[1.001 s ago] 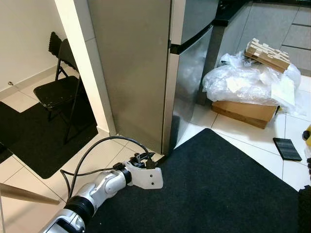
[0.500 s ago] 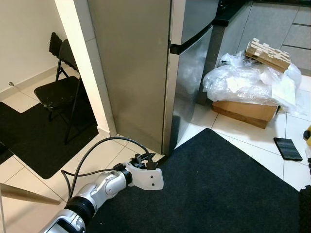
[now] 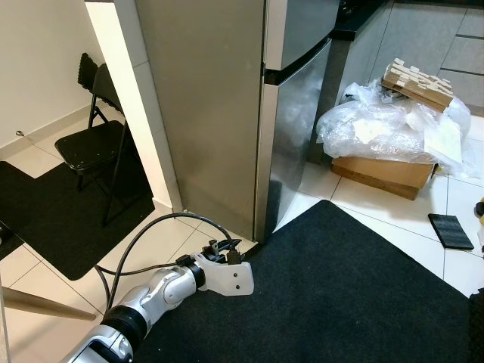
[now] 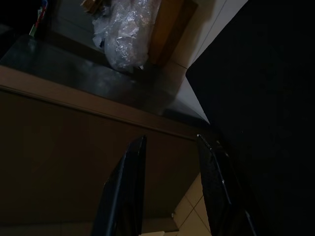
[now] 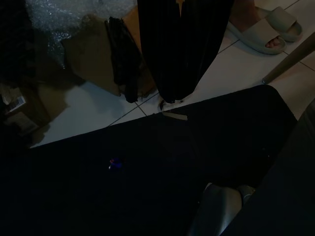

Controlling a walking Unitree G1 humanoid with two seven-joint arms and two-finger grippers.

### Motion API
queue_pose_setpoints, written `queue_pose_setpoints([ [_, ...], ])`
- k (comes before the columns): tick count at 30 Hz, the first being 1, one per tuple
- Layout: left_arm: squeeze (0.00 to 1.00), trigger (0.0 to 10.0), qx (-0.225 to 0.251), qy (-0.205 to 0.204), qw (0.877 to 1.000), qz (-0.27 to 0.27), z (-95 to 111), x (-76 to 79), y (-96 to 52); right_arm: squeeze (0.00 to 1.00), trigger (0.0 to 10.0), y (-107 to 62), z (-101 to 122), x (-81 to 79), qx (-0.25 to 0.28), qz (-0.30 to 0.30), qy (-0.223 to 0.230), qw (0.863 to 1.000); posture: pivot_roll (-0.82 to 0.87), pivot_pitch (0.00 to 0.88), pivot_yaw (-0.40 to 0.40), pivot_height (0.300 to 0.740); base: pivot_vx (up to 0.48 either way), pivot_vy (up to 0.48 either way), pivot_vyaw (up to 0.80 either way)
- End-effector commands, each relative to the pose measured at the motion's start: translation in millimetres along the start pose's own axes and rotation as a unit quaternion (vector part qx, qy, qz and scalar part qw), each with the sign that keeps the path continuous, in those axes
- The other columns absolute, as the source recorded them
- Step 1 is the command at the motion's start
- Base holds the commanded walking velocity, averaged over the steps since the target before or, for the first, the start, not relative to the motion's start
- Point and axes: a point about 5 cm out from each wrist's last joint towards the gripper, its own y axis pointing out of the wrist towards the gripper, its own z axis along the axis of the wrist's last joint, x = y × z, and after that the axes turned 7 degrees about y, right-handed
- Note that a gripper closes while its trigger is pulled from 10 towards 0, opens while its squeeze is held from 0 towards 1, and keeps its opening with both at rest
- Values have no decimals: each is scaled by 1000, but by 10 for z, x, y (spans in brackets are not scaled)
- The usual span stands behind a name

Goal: Restocking fridge

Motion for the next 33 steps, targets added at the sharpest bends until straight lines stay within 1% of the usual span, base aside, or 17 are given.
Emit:
queue_pose_setpoints([
  [1, 0, 10000, 4, -2, 1000, -6, 15, 12, 15, 0, 10000, 7, 43, -77, 11, 9, 10, 1000, -4, 0, 72, 740, 0, 0, 0],
  [19, 0, 10000, 10, -2, 1000, -6, 35, 1, 29, 0, 10000, 4, -9, -63, 5, 8, 13, 1000, 0, 0, 70, 740, 0, 0, 0],
  [28, 0, 10000, 9, -3, 1000, 3, 24, 1, -1, 0, 10000, 3, -2, -47, 7, 8, 9, 1000, 16, 0, 55, 740, 0, 0, 0],
  [29, 0, 10000, 12, -17, 1000, 13, 23, -5, -15, 0, 10000, 2, 1, -41, 7, 8, 8, 1000, 16, 0, 55, 740, 0, 0, 0],
  [30, 0, 10000, 26, -39, 999, 2, 31, 3, -25, 0, 10000, 2, 9, -36, 7, 7, 8, 1000, 11, 0, 55, 740, 0, 0, 0],
  [32, 0, 10000, 36, -48, 998, -18, 34, 28, -26, 0, 10000, 2, 18, -32, 9, 7, 8, 1000, 8, 0, 54, 740, 0, 0, 0],
  [33, 0, 10000, 34, -75, 996, -31, 15, 34, -32, 0, 10000, 2, 19, -33, 9, 7, 9, 1000, 6, 0, 55, 740, 0, 0, 0],
])
